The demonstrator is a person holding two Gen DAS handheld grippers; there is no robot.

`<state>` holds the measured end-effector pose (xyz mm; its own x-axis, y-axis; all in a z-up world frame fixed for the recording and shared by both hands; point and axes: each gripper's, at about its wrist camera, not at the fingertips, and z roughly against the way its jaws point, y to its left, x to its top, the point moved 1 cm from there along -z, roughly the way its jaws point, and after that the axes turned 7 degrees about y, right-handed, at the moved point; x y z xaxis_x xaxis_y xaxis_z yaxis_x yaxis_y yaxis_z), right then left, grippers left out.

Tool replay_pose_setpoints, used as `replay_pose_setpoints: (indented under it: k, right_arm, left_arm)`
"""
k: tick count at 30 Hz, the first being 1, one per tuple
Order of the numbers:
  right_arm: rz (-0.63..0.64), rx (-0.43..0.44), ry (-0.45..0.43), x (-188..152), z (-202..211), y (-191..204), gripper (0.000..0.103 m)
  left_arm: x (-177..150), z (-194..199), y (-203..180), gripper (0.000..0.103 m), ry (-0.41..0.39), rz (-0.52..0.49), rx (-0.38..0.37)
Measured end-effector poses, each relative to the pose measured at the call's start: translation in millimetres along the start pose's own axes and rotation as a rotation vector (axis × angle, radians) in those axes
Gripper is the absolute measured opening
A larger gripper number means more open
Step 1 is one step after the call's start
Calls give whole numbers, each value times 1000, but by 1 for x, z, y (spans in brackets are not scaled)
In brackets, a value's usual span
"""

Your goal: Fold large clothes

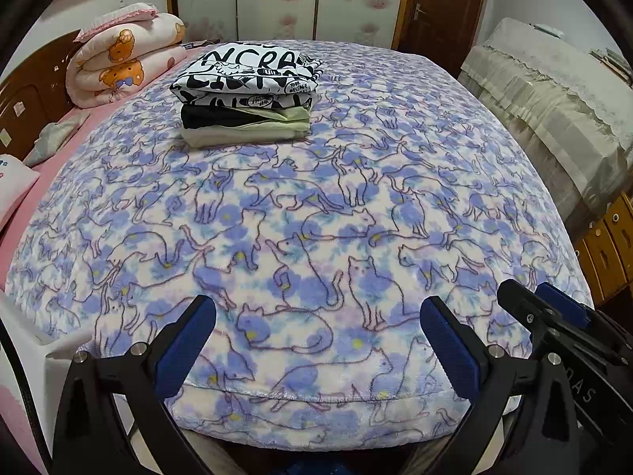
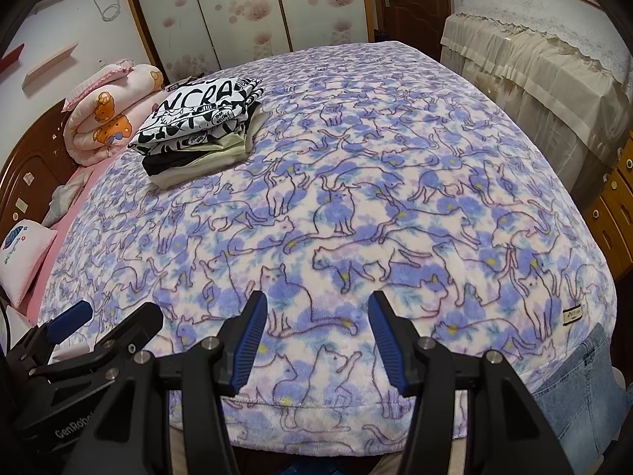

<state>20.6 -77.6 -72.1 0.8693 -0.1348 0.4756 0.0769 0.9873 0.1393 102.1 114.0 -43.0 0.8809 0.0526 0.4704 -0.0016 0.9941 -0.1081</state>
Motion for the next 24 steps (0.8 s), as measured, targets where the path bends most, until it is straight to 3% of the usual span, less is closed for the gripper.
replay_pose_setpoints:
  k: [24]
  right_arm:
    - [1, 3, 1, 0, -1, -3, 54]
  left_arm:
    - [-1, 0, 6, 102, 2, -7, 8]
